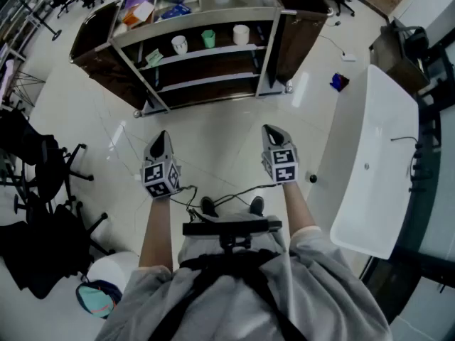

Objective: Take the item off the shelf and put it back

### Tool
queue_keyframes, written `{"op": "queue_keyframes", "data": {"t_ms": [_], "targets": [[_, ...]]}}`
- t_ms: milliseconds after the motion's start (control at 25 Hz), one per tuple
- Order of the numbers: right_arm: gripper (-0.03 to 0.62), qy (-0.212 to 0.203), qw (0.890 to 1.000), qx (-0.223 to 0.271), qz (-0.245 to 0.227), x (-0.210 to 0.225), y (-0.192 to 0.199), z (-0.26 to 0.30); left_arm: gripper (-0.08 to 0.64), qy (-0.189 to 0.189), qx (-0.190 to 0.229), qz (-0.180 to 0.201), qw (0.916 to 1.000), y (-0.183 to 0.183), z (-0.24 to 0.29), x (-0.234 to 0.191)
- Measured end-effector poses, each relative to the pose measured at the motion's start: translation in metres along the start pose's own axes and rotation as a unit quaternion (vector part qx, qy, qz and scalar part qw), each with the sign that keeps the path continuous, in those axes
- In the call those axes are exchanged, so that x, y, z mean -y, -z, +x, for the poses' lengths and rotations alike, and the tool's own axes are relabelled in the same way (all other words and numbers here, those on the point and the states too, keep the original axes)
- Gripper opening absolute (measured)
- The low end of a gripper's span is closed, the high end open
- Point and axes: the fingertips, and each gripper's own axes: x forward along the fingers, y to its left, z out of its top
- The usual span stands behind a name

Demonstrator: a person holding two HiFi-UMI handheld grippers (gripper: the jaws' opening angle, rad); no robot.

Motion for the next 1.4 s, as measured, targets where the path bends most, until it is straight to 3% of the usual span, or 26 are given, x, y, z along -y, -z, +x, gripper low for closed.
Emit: {"op": "queue_keyframes", "data": {"t_ms": [160, 440, 1040, 1400], "targets": [[0.009, -0.001, 1.000, 0.000, -0.016, -0.016, -0.003, -0.004, 0.006, 0.004, -0.007, 0.015, 0.9998, 0.008, -0.006, -0.004], [0.009, -0.002, 1.000, 0.008, -0.001, -0.042, -0.008, 0.003, 0.006, 0.025, -0.017, 0.037, 0.9989, 0.012, -0.008, -0.011], [0.009, 0.029, 0.998, 0.016, 0.044, -0.110, -0.018, 0.020, 0.006, 0.131, -0.013, 0.075, 0.9885, 0.005, 0.002, -0.026], [0.009, 0.036, 0.999, 0.015, 0.033, -0.077, -0.027, 0.046, 0.006, 0.154, -0.014, 0.079, 0.9848, -0.003, 0.038, 0.004]]}}
